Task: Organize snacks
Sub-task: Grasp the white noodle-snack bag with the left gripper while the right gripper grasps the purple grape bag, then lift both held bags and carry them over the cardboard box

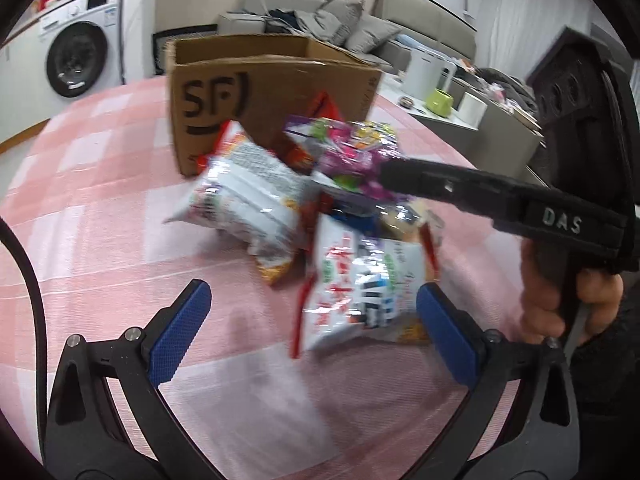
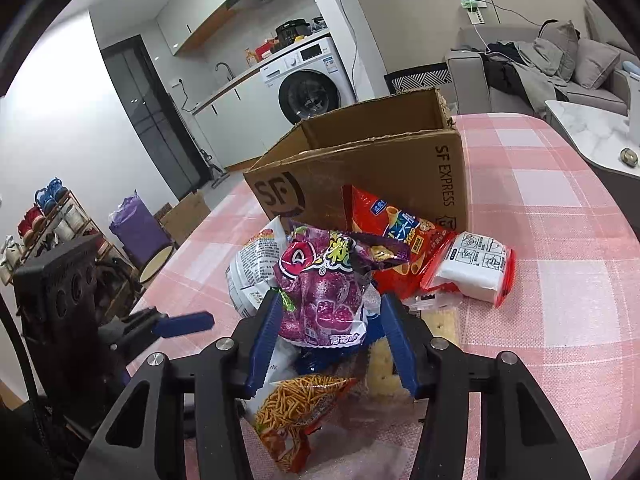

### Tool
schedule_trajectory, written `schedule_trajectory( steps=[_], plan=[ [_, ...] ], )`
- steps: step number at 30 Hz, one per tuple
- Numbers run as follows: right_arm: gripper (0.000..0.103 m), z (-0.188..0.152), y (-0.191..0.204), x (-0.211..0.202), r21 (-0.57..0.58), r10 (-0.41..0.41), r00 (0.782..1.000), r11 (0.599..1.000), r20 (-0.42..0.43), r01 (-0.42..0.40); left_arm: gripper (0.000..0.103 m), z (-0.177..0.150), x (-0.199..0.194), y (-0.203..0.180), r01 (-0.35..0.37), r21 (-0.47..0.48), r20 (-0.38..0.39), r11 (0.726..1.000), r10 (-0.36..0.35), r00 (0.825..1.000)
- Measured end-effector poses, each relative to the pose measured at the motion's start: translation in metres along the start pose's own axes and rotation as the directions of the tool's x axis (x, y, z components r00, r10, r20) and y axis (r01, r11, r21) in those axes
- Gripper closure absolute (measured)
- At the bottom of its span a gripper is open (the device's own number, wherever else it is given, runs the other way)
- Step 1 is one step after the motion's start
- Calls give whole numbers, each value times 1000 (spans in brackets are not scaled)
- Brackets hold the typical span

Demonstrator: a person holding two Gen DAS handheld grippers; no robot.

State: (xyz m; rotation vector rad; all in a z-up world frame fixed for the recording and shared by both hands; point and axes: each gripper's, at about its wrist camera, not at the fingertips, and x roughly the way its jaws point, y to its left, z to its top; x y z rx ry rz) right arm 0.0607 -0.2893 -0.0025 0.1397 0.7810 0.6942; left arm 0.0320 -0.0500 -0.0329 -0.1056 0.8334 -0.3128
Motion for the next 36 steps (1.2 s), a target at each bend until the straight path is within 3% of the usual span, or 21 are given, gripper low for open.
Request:
schedule_trajectory(
  steps=[3,6,8,17,22,27,30,36],
  plan=[
    [51,0,-1,1,6,0,1000,1000,-1,0,1,-1,3,-14,17,53,-10,998,-17,1000],
    [51,0,-2,4,10,1,1000,1000,-10,-1,9,-1,8,-26,30,100,-31,995,-27,999],
    [51,0,-1,4,7,1,1000,1000,-11,-1,21,-1,13,-31,38,114,-50,993,-32,998],
    [51,2,5,12,-4,9,1000,1000,-23,-9,38,2,19,-27,83,86,-63,993,-78,995],
    [42,8,5,21,18,8,1000,1000,-31,-8,40,-6,7,-25,76,107,-46,991,-72,996],
    [42,15,1,34,75,36,998,997,-56,-32,40,-14,-8,-21,61,127,-22,990,-59,998],
    [56,15,-2,35,91,56,997,995,-45,-51,40,-17,-13,-20,48,130,-8,990,-47,999],
    [59,15,-1,18,78,79,997,994,18,-80,40,-16,-26,-10,35,108,15,994,-37,999]
  ],
)
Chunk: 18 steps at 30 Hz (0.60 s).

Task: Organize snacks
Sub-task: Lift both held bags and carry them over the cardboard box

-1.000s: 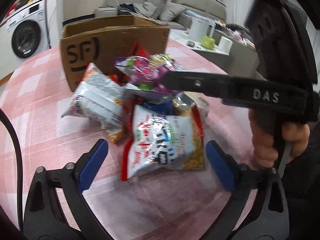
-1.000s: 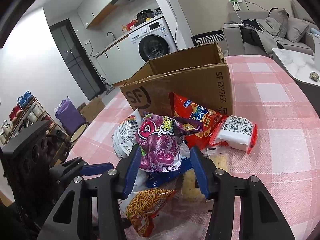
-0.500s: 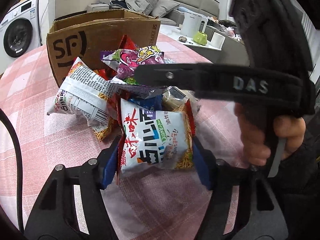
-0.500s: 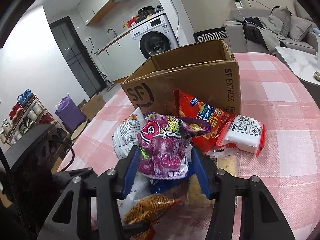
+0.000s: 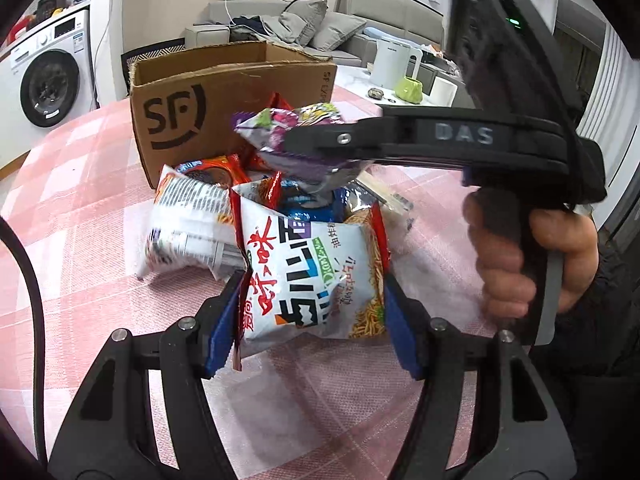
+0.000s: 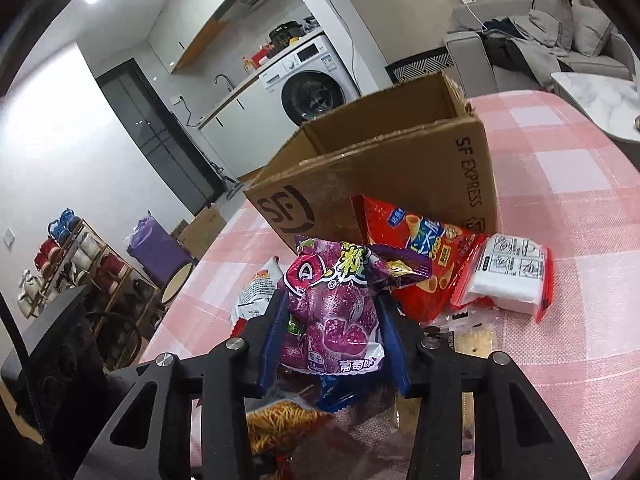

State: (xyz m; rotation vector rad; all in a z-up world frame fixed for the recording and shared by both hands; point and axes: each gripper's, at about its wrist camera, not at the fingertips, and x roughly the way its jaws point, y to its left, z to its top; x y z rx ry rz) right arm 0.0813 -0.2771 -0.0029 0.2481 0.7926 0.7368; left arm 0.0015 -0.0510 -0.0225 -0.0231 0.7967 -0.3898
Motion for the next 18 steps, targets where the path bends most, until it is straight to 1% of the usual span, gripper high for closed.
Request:
schedule_trajectory(
  steps=[5,13,18],
  plan=[
    [59,1,5,-15,-23,-6,999,1000,36,7,40,-1,-12,2,-8,-7,23,1000,8,1000],
    [59,8,8,-42,-41,-2,995,999,100,6,40,-3,-45,12,-23,-35,82,999,26,996],
    [59,11,10,-53,-48,-10,993,999,117,16,40,4,-65,21,-42,-53,115,998,48,992]
  ],
)
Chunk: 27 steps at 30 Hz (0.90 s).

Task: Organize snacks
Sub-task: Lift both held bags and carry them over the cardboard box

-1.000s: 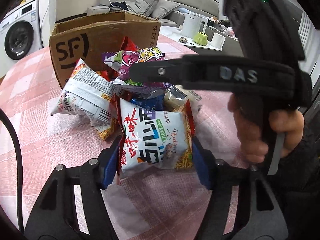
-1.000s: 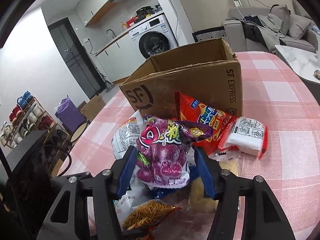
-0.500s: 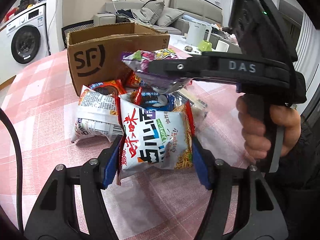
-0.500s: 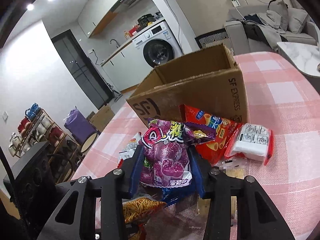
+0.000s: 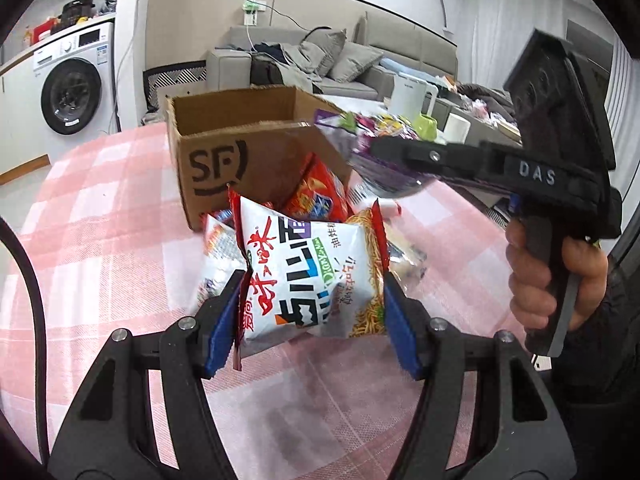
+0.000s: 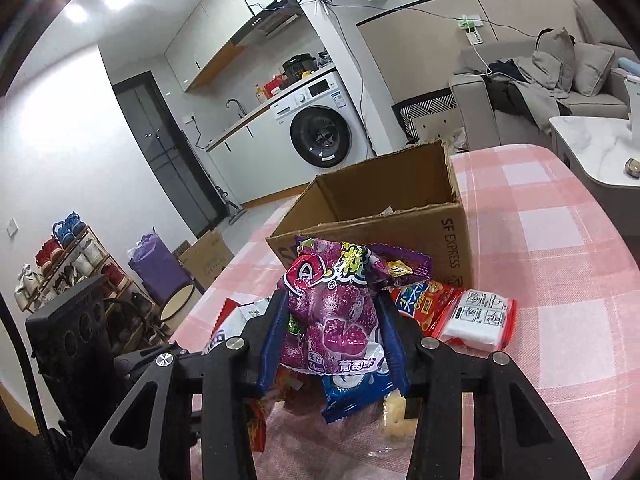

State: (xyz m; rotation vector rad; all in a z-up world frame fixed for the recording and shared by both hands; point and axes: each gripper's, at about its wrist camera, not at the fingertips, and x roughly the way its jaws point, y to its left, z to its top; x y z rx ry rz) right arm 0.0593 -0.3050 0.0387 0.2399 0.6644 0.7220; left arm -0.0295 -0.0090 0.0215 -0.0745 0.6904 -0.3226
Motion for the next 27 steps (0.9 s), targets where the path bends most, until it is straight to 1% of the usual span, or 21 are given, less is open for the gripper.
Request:
schedule_trajectory(
  steps=[10,20,23,27],
  plan=[
    [59,23,7,-4,-12,-12,1000,1000,28,12,40,35,-17,18,-40,-31,74,999,42,996],
    [59,39,11,-1,-17,-32,999,999,40,33,40,90,-26,42,-71,-66,142,995,80,987],
    [59,44,11,0,-25,-44,998,999,41,45,40,106,-22,48,-91,-70,147,993,101,984],
    [59,53,7,4,-28,-62,998,998,33,63,40,129,-5,54,-106,-86,146,991,118,982]
  ],
)
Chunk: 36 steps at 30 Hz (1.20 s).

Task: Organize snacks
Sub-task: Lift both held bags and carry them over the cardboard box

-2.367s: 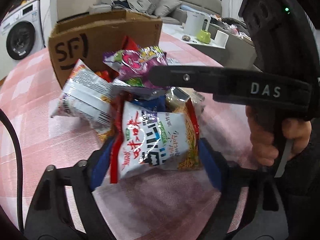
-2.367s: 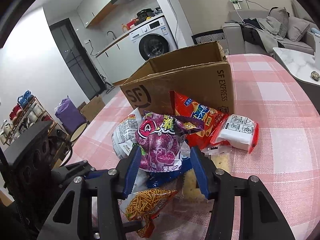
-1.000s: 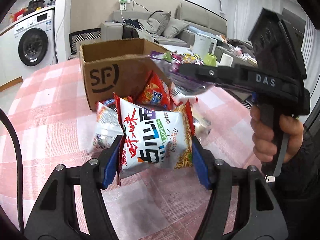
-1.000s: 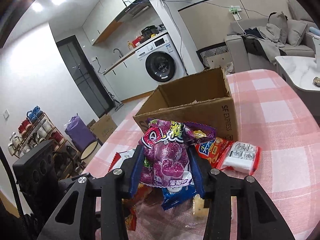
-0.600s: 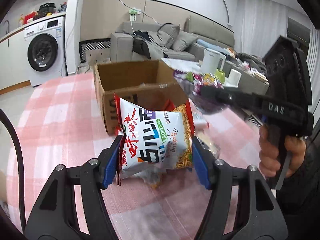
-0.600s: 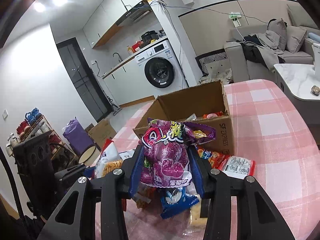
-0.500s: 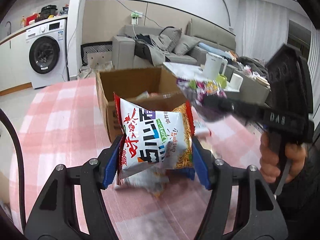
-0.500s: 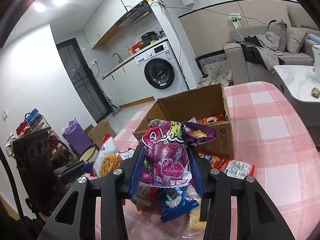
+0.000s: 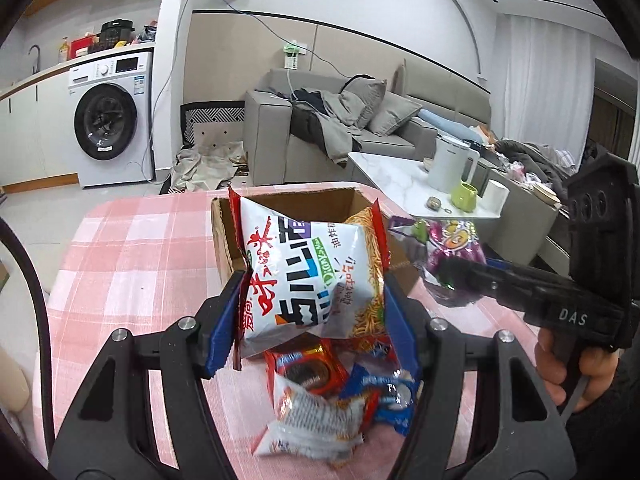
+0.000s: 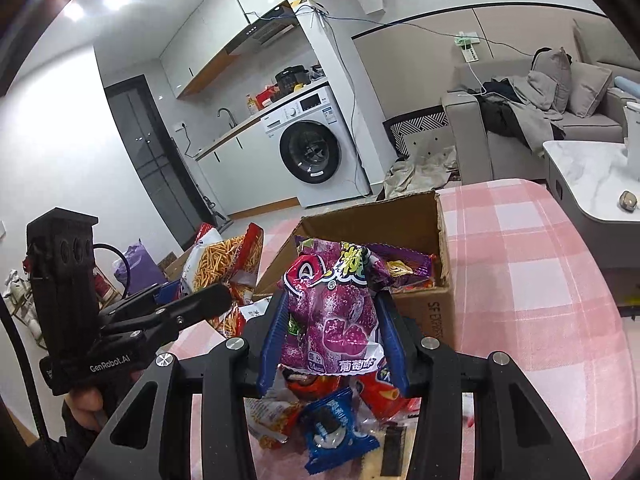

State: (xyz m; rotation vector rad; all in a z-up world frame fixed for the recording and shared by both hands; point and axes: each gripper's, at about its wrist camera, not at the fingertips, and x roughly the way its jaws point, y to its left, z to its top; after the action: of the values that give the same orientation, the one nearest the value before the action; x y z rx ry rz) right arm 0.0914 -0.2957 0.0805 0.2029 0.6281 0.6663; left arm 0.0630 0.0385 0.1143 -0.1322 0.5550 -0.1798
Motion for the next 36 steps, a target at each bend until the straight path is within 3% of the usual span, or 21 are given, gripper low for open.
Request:
schedule_trajectory(
  steps=[17,36],
  plan=[
    [59,33,-12,30,10,-24,999,1000,-39,25,40,33,79,8,-42,-29,-32,999,41,999],
    [59,48,-41,72,17,-20,995,1000,-99,22,40,36,151,8,-97,6,-78,995,97,992]
  ],
)
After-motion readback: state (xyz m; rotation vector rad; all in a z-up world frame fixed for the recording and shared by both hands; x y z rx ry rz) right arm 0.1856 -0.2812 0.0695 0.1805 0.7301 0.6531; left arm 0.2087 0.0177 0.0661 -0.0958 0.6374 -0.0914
